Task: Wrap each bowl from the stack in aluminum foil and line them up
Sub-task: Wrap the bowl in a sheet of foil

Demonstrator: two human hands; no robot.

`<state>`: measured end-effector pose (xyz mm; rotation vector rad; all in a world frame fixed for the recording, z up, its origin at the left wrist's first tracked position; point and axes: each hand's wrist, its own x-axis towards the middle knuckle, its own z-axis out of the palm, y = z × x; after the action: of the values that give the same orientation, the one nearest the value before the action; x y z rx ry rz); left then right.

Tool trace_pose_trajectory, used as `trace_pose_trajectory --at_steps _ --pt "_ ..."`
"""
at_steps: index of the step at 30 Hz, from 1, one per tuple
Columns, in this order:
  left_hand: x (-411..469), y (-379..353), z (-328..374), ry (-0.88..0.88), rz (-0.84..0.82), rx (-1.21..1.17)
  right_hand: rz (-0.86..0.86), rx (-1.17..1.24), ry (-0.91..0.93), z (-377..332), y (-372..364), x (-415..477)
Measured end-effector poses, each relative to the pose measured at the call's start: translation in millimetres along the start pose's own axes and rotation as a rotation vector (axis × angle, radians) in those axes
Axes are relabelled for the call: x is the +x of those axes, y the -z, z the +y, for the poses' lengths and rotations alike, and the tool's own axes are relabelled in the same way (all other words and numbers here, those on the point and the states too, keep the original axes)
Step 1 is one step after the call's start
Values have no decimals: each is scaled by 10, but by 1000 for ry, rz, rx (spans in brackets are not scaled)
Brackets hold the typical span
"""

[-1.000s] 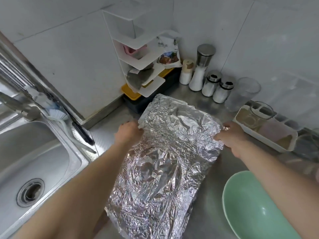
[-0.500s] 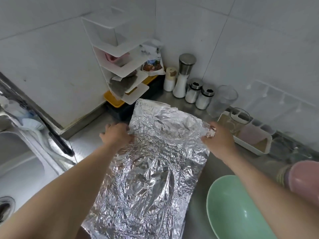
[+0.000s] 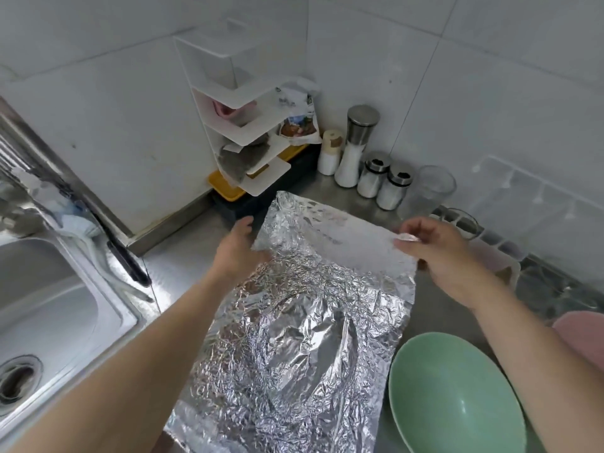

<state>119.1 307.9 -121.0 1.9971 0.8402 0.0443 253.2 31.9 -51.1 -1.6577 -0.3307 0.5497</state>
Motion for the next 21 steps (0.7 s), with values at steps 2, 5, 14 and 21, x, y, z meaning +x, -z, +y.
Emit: trace_pose_trajectory --at_steps 2,5,14,21 --pt "2 59 85 102 -59 -333 -142 228 -74 -77 89 -26" --pt "6 163 150 176 -143 -555 -245 339 -100 -154 152 -92" --pt "-281 677 369 11 -3 -709 -165 168 -280 -282 -30 -18" --pt "-687 1102 334 78 259 -552 -81 72 -335 -377 -389 -36"
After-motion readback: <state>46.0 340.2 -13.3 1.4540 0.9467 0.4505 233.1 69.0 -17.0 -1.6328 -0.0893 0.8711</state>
